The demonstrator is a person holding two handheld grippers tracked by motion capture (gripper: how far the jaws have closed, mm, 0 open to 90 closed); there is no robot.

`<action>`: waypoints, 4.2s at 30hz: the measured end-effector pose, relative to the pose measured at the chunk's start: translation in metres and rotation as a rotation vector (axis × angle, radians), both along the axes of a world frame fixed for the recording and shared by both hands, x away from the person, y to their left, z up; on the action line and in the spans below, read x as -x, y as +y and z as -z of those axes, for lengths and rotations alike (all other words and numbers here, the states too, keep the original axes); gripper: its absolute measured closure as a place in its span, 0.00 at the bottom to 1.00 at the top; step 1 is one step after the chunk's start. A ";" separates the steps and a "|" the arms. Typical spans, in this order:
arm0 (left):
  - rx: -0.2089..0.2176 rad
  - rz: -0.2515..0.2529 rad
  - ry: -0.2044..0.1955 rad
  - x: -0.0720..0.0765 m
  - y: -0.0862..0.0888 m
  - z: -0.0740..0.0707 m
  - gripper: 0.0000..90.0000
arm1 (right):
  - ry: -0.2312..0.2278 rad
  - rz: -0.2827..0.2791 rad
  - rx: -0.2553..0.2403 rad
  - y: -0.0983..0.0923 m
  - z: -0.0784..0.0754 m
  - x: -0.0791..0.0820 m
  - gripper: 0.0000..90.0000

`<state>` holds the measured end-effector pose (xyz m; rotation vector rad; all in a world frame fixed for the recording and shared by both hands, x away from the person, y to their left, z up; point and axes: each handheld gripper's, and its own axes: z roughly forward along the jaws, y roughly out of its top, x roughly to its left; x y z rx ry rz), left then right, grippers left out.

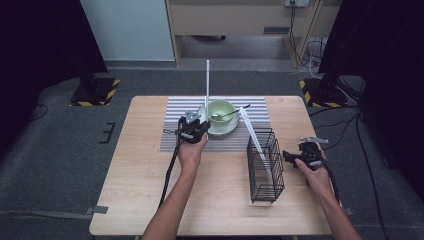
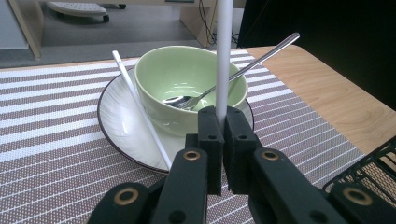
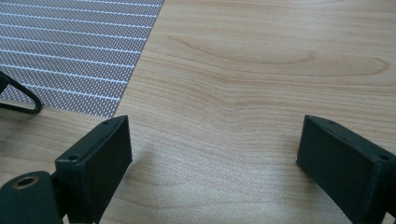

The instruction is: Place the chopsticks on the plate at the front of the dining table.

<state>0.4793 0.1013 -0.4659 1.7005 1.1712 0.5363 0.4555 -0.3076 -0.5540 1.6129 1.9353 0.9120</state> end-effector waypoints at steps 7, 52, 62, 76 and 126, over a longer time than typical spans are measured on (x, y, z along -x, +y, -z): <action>-0.013 -0.011 0.014 -0.001 0.000 0.003 0.96 | -0.014 -0.004 0.018 0.002 0.002 0.001 0.10; -0.020 -0.117 0.139 -0.012 0.010 0.022 0.96 | 0.008 0.009 0.055 0.008 0.003 0.001 0.02; -0.015 -0.136 0.157 -0.012 0.016 0.027 0.96 | 0.008 0.010 0.054 0.009 0.003 0.001 0.02; -0.024 -0.146 0.203 -0.013 0.019 0.030 0.96 | 0.008 0.009 0.055 0.008 0.003 0.001 0.02; 0.020 -0.177 0.269 -0.013 0.027 0.043 0.96 | 0.009 0.009 0.055 0.008 0.003 0.001 0.01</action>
